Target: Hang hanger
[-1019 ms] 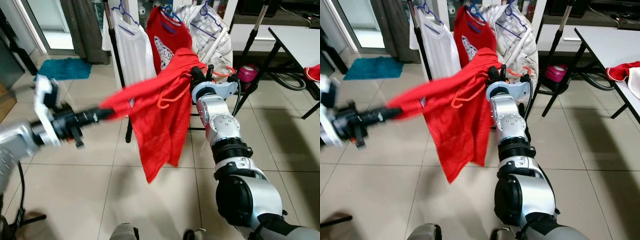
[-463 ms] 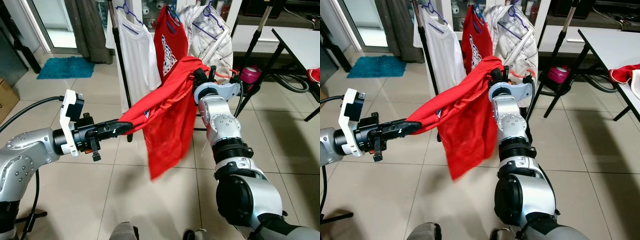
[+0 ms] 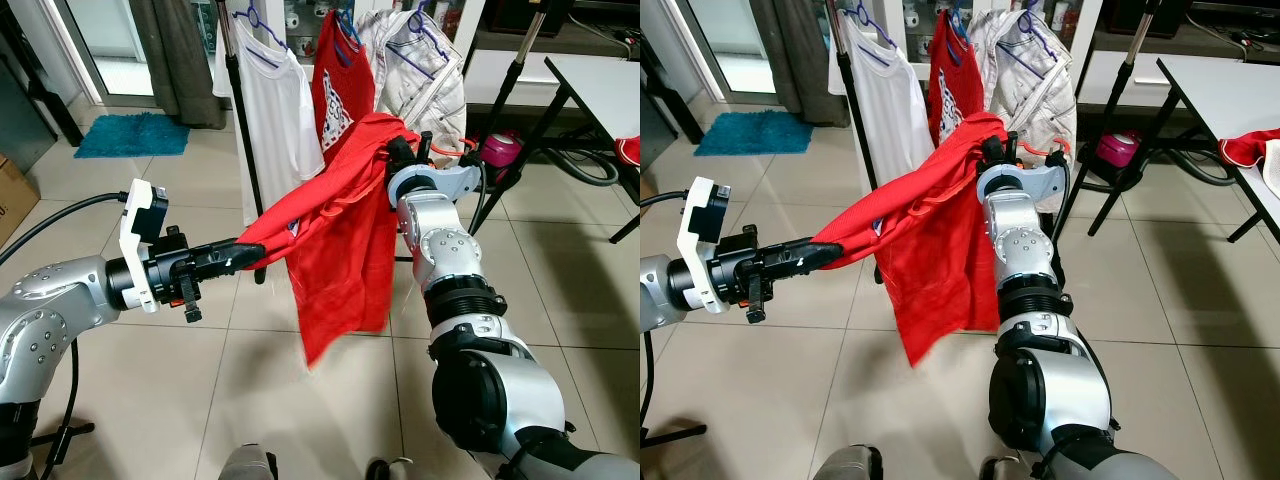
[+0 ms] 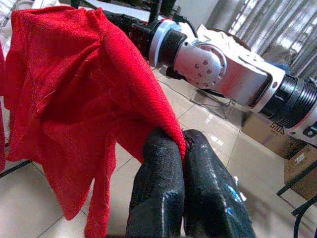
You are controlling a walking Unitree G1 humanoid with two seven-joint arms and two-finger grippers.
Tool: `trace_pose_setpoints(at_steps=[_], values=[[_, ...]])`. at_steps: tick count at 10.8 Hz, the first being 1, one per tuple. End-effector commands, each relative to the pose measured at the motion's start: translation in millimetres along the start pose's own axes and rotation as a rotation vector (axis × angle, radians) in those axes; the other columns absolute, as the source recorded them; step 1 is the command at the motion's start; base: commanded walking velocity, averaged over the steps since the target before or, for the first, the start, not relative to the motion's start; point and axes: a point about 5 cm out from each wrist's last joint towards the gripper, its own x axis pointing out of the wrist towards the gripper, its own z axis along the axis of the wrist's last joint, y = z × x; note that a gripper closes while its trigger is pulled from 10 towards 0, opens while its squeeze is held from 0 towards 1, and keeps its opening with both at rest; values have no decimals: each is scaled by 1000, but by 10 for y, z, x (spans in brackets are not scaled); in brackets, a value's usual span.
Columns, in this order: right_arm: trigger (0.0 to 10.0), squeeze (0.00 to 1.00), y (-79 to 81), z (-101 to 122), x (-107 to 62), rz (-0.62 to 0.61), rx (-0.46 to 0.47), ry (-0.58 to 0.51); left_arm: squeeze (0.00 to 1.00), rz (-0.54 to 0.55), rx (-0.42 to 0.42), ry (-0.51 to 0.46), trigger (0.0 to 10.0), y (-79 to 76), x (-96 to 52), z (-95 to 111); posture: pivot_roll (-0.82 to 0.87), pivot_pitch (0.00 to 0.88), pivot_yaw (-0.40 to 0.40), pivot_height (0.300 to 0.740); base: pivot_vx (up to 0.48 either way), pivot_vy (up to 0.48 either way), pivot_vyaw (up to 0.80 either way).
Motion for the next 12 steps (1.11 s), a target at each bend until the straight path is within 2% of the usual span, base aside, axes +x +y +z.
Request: trace_pose_setpoints(at_steps=[1, 2, 3, 4, 7, 8, 9, 10, 11, 12], values=[[10000, 0, -29, -197, -51, -5, 73, -3, 0, 2, 16, 8, 0, -23, -18, 19, 181, 71, 27, 740, 0, 0, 0], [10000, 0, -29, -197, -51, -5, 73, -3, 0, 2, 16, 8, 0, -23, -18, 19, 181, 71, 27, 740, 0, 0, 0], [10000, 0, -174, -230, -107, -57, -59, 5, 0, -23, 30, 1, 0, -24, 399, -36, 112, 34, 16, 740, 0, 0, 0], [10000, 0, -388, -303, -206, -121, -254, 28, 0, -79, 58, -50, 0, -146, 995, 44, 112, 32, 12, 740, 0, 0, 0], [10000, 0, -396, -308, -201, -132, -284, 24, 0, -93, 43, -53, 0, -168, 1053, 21, 102, 32, 12, 740, 0, 0, 0], [10000, 0, -414, -301, -207, -146, -303, 13, 0, -102, 26, -63, 0, -192, 1120, 24, 101, 33, 11, 740, 0, 0, 0], [10000, 0, -430, -288, -201, -156, -337, 9, 0, -144, -4, -57, 0, -296, 1227, -30, 96, 33, 7, 740, 0, 0, 0], [10000, 0, -451, -345, -200, -144, -428, 61, 0, -165, -11, -54, 0, -383, 1309, -69, 91, 32, 1, 740, 0, 0, 0], [10000, 0, -537, -544, -248, -90, -698, 241, 0, -161, 35, -50, 0, -446, 1389, -77, 85, 30, -4, 740, 0, 0, 0], [10000, 0, -609, -567, -294, -73, -821, 272, 0, -120, 122, 9, 0, -405, 1385, -114, 86, 28, -11, 740, 0, 0, 0]])
